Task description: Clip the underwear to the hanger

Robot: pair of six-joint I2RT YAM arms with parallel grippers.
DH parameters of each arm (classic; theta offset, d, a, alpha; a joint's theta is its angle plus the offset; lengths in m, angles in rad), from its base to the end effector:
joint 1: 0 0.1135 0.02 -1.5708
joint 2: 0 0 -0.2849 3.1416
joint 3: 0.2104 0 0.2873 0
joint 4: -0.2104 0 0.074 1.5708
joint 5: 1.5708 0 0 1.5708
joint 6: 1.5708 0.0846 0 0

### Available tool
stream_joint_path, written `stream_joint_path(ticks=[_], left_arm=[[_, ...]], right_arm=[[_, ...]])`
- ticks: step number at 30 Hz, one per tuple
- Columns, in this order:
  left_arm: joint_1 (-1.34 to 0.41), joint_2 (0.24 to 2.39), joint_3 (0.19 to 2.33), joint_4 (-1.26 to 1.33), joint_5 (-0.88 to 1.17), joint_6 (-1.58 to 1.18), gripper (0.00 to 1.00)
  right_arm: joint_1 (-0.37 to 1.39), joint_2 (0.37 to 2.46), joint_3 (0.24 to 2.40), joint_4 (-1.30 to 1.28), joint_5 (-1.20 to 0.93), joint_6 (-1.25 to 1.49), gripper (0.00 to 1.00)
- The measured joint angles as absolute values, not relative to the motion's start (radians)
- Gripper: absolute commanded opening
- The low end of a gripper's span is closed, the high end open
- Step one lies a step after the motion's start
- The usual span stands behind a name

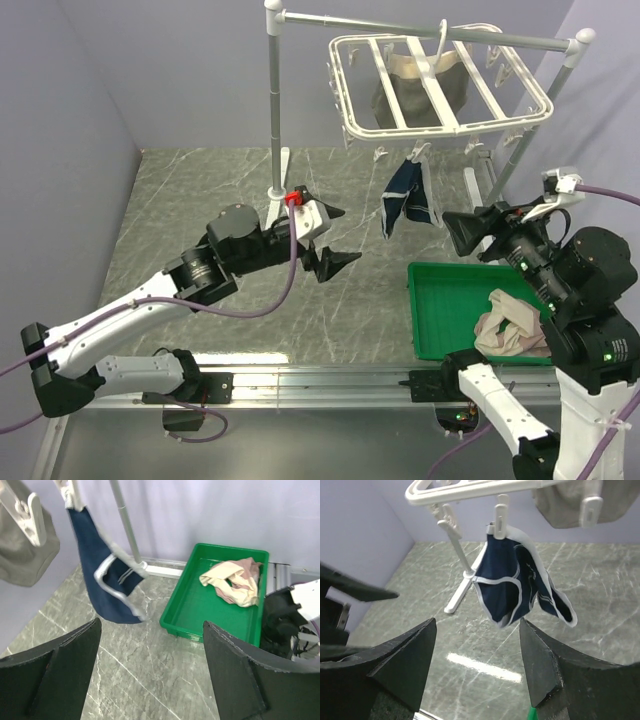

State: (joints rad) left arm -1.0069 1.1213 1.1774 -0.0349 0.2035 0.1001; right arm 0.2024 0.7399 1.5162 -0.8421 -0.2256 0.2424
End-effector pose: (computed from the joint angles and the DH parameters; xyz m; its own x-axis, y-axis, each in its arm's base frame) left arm 0.1620 -0.2882 0.4491 0.1048 0.0174 -0.9943 0.9299 0.3527 0.1042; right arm 0.1178 0.0435 0.5350 -0.1620 0.2056 -0.9651 -0.3870 0.8865 0.2538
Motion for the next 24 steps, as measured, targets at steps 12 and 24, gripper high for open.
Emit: stream_joint_path(ticks=[12,24], left_arm=[[-1.005,1.219,1.327,-0.003,0.178,0.071,0.65],[-0.775,1.447,1.518,0.134,0.073,-0.191,0.59]], right_arm=[[0.068,0.842,1.695,-0.885,-0.14,0.315,0.7],[-0.202,1.047,1.909,-0.923,-0.226,0.358,0.69]])
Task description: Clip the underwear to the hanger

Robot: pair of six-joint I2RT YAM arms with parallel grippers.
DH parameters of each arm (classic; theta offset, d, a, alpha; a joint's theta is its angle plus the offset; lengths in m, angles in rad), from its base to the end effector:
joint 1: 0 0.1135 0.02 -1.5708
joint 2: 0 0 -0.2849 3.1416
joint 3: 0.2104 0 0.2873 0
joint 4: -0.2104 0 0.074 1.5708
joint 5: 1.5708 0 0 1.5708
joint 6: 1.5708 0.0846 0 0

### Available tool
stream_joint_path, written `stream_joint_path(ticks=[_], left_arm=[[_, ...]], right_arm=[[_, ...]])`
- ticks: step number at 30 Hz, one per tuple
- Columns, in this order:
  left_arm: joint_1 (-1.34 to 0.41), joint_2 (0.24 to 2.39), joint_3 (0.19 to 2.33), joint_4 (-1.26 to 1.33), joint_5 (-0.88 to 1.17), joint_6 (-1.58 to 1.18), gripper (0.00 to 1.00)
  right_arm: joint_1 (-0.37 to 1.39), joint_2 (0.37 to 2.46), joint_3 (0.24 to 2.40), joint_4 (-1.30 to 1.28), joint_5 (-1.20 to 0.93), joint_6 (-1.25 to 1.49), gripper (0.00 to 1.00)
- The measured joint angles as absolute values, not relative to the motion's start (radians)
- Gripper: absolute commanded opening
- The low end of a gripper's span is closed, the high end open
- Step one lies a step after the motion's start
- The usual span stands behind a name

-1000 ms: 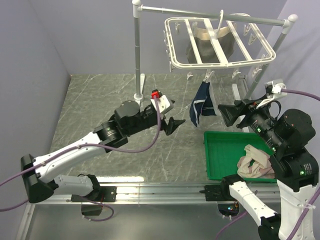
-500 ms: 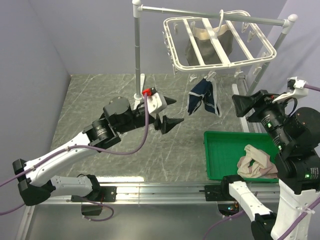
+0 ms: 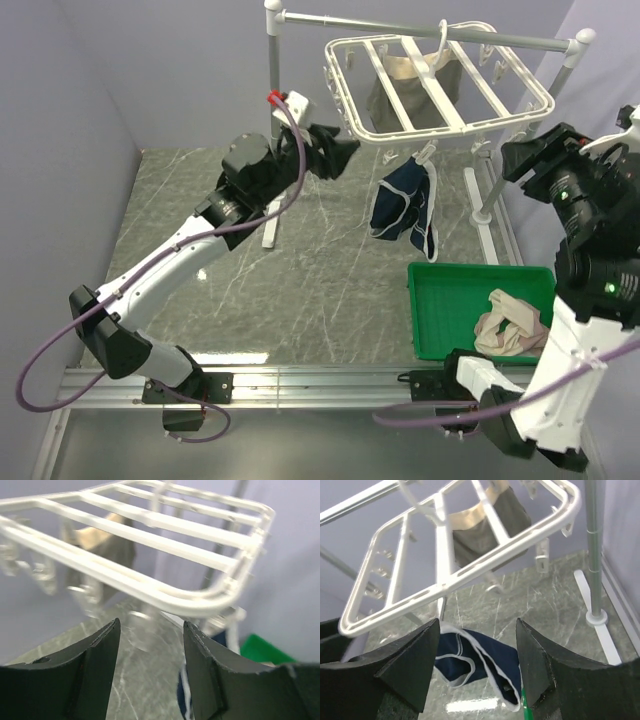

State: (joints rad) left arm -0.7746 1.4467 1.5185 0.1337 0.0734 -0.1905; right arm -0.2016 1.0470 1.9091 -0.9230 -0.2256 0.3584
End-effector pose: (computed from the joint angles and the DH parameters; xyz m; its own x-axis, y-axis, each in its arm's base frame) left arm 0.2928 -0.2952 0.5085 0.0014 -0.2656 -0.9641 0.7629 0.6235 -0.1707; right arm 0.1713 -0.0157 0.6030 -0.0641 0.3621 -0.9299 -0.0012 0.9318 0.3629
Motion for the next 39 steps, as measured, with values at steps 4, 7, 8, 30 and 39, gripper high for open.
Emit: stream_joint_path(ticks=[4,7,8,30,39], left_arm=[[-0.702,1.468,1.555,0.152,0.057,-0.247,0.59],[-0.668,1.473,1.569,0.167,0.055,-0.266,0.59],[-0.659,1.473,1.571,0.171,0.055,-0.272,0.59],[-0.589,1.348,1.465,0.159,0.337,-0.279,0.67],[-0.588,1.259,1.423,0.136,0.439,-0.25,0.64]], right_arm=[[-0.359,1.11,1.912,-0.928,-0.366,0.369,0.66],[-0.433,1.151,1.903,-0.928,-0.448,0.347,0.65],[-0.459,1.164,1.896,-0.928,-0.474,0.332,0.65],[-0.52,1.229,1.795,-0.747,-0.575,0.062,0.58],[-0.479,1.314,1.797,-0.735,-0.601,0.05,0.46]])
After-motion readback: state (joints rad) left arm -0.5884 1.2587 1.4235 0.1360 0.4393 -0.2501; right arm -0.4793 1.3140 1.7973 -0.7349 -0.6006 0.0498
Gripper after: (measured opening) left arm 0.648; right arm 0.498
